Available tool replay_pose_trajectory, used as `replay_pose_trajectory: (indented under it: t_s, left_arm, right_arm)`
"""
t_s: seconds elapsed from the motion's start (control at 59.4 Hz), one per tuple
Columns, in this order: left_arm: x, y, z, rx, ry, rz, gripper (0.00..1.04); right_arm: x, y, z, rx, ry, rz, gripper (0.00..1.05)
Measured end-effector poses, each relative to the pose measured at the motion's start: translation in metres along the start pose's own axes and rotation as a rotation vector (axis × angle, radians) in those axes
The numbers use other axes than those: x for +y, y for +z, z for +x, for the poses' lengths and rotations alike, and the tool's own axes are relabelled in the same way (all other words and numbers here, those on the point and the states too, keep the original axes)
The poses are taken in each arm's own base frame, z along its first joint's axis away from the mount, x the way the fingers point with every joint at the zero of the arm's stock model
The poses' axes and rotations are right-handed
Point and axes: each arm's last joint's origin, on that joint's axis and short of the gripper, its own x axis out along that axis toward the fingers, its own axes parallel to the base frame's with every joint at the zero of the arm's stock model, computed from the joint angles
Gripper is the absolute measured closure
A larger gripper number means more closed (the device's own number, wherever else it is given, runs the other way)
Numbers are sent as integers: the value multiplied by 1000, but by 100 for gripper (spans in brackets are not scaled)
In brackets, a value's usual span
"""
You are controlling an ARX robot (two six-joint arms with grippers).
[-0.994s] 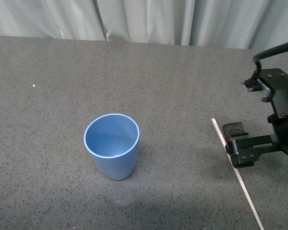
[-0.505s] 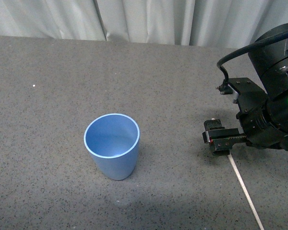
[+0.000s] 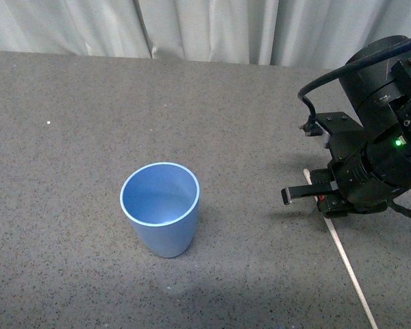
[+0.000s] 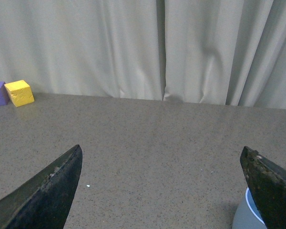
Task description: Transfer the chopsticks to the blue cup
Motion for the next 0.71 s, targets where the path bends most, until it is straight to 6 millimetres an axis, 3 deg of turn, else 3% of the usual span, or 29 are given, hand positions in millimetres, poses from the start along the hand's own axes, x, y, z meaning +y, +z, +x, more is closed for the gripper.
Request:
replay_pose_trajectory:
  t_s: [0.185, 0.354, 0.573, 0.707]
  left_arm:
    - [0, 0, 0, 0, 0, 0, 7]
    - [0, 0, 0, 0, 0, 0, 7]
    - [0, 0, 0, 0, 0, 0, 7]
    - [0, 0, 0, 0, 0, 0, 7]
  right_arm:
    - [-6, -9, -7, -81, 73, 15, 104]
    - [-6, -4, -43, -447, 119, -39, 104]
    - [19, 18, -99, -929, 365, -170, 104]
    - [40, 25, -116, -1040, 538, -270, 104]
